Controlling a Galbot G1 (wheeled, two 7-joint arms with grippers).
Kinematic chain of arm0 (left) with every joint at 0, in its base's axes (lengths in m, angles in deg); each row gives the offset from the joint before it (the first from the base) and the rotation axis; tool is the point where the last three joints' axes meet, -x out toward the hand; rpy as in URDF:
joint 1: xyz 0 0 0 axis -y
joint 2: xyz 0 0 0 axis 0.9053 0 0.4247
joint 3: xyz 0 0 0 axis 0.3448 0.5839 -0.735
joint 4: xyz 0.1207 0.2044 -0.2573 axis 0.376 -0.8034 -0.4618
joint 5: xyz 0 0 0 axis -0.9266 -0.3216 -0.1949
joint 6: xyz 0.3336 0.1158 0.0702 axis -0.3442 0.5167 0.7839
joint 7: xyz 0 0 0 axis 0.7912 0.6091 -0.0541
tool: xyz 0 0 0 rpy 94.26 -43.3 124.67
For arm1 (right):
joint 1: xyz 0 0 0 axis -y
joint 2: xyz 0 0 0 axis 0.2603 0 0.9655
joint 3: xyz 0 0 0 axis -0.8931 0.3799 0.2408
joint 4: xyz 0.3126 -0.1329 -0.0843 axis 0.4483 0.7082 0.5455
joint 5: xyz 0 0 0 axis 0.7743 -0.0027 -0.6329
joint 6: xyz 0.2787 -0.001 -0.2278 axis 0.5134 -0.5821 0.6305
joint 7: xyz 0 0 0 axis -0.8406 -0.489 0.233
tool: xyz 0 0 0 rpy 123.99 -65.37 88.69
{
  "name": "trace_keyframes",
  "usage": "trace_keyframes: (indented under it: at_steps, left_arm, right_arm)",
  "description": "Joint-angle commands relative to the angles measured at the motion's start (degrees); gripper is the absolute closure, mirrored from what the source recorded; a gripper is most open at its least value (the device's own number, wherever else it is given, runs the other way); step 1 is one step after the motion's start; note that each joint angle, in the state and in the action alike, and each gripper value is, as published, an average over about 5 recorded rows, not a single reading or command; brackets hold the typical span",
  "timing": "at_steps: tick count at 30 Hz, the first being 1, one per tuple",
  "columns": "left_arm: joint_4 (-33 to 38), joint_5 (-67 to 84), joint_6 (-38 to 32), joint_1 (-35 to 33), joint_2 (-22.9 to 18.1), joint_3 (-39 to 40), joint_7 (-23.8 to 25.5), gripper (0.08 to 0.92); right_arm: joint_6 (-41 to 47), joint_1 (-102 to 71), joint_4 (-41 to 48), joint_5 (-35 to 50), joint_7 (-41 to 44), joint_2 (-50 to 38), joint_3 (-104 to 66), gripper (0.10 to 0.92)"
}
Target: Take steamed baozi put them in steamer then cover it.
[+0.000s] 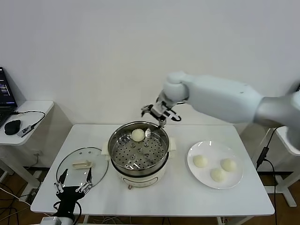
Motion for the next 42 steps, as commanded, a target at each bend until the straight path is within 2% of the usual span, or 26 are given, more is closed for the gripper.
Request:
trace_keyframes:
  at_steps: [1,7,13,32,42]
  left_arm:
    - [0.17,-0.19,0.01,0.01,0.09,0.34,0.08,0.177]
    - [-0.19,-0.58,0.04,0.16,0.65,0.89,0.32,0.177]
    - [-0.92,-0.51,0.27,0.54,1.61,0.69,0.4,0.177]
    - [-1.19,-0.96,0.55,-0.27,1.86,-0.45,0.77,0.177]
    - [-1.51,-1.02,0.6,-0.43,1.91,-0.88,0.78,0.177]
  right_arm:
    - [12.44,1.54,-12.79,3.61,2.84,-20.88,-0.37,0.203]
    - [13.76,-7.94,-13.41,-0.4,2.68,-28.41,-5.57,0.203]
    - [15.47,-21.05,-10.9,-4.97,1.46,-29.76,-12.56,0.203]
    - [15.95,-35.07,7.17,-11.05,0.68,-11.89,-18.96,0.203]
    - [16.29,-36.34,9.5,-13.04,1.22,-9.83,-19.38,0.203]
